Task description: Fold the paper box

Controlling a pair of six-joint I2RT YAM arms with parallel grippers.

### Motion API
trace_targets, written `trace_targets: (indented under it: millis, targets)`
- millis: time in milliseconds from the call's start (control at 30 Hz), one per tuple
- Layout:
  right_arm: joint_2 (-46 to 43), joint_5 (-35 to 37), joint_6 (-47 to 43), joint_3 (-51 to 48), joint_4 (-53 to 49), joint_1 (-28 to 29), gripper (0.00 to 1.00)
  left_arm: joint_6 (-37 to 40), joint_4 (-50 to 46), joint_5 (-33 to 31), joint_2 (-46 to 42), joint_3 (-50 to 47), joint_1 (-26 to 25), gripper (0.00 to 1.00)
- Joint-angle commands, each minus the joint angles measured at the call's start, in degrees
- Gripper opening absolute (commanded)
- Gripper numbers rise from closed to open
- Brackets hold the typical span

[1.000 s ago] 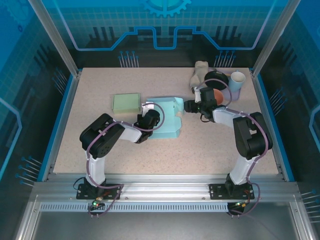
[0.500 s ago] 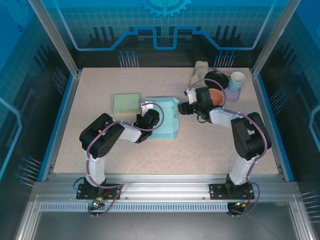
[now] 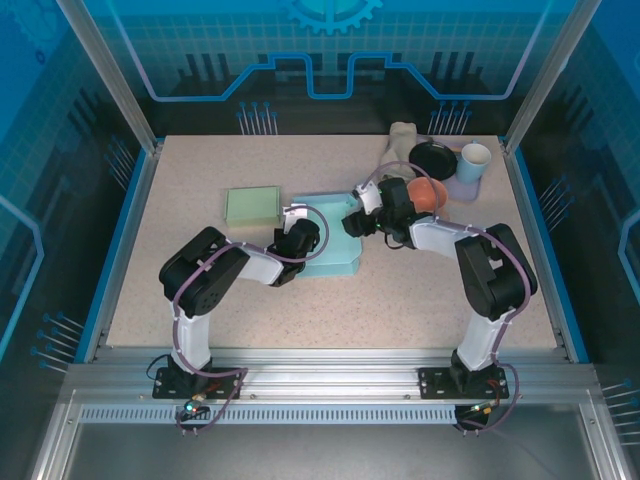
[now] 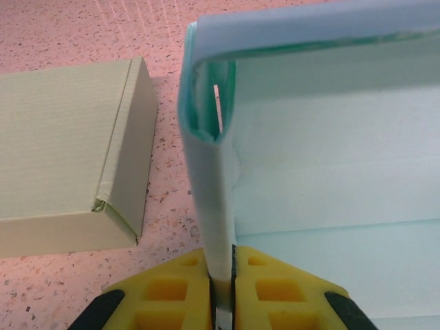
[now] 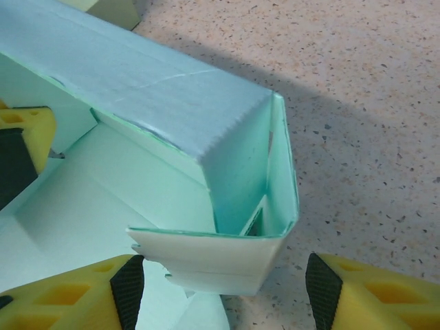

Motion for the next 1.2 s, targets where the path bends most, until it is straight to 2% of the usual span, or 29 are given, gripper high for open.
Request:
trace_targets:
  millis: [0,533,733,900,1033,1167]
  targets:
    - [0.4,0.8,1.3,-0.8,1.5,-1.3,0.67,1.6,-2.4,1.6,1.5,1.1,-0.4,0.13]
    - [3.9,-4.9,-1.2,2.8,0.2,2.8,0.63,1.5,-2.2,1.5,1.5,1.1,-0.4,0.13]
    - [0.4,-6.6,1.8,0.0,3.0,2.9,0.64,1.5,-3.0,1.4,1.5,1.5,-0.4,0.13]
    - [-4.1,-3.1,1.9,0.0,-1.3,2.7,0.65,1.4,-3.4,1.4,1.6,1.8,-0.3,0.13]
    - [-6.4,5.3,1.2,2.7,-9.3,2.7,0.65,1.4,-3.5,1.4,1.5,1.8,-0.2,0.13]
    - [-10.5,8.9,-0.9,3.1,-13.4,2.8,0.65,1.4,-3.6,1.5,1.5,1.8,-0.3,0.13]
